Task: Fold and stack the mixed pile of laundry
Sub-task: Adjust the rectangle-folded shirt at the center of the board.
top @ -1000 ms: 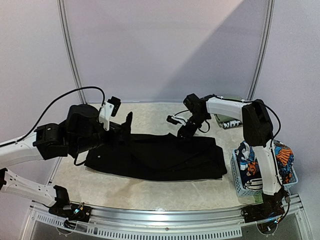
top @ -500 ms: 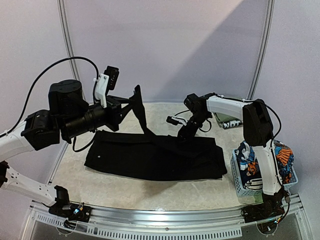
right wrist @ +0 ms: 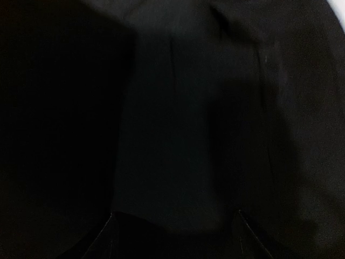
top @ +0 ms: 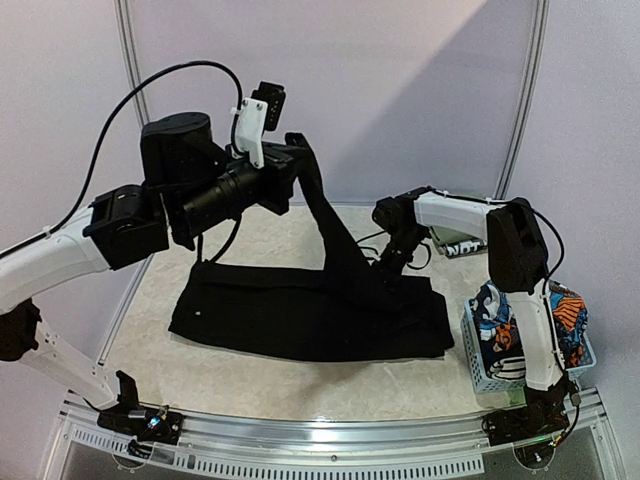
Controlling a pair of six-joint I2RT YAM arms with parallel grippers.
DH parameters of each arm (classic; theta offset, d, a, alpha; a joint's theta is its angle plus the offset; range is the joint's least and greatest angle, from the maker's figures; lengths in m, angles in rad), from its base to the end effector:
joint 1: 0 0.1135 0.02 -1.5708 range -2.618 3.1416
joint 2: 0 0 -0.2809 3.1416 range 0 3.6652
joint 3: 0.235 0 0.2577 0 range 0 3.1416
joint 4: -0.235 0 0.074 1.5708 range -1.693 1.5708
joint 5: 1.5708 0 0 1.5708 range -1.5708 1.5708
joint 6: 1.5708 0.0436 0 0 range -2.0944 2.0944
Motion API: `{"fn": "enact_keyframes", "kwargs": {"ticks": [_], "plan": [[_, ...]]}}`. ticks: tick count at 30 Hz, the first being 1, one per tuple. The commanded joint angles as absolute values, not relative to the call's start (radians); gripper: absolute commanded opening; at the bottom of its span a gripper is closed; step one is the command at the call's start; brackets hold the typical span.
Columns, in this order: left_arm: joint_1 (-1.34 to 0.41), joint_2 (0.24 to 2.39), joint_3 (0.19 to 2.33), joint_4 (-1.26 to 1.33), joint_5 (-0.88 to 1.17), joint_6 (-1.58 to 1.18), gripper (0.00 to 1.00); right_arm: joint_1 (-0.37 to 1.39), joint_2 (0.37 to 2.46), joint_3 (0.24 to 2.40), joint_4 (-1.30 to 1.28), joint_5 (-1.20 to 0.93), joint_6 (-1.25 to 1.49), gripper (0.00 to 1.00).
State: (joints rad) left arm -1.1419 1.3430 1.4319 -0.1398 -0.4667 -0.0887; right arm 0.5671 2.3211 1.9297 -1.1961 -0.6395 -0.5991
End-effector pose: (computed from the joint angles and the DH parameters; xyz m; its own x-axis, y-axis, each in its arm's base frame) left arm 0.1483 -0.2771 0.4634 -0.0765 -0.0230 -0.9968 0.6210 0.7811 -0.0657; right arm 0.3776 0.2713 0.1699 -0.4582 -0.8282 -0.3227 -0.8246 0.2605 0.5022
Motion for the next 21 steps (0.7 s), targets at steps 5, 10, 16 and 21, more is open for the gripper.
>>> {"fn": "enact_keyframes", "kwargs": {"ticks": [5,10,16,21], "plan": [[-1.065,1.480,1.581,-0.193,-0.619,-0.147,0.00,0.447,2.136,1.879,-1.110,-0.514,-0.524,0.75],[-0.951,1.539,1.607,-0.283,-0.556,-0.283,0.00,0.413,2.055,1.848,-1.085,-0.382,-0.521,0.77],[-0.817,1.582,1.597,-0.354,-0.458,-0.428,0.00,0.412,1.980,1.765,-1.043,-0.400,-0.516,0.78],[-0.719,1.687,1.651,-0.317,-0.224,-0.462,0.00,0.436,1.964,1.695,-1.009,-0.487,-0.565,0.78]]}}
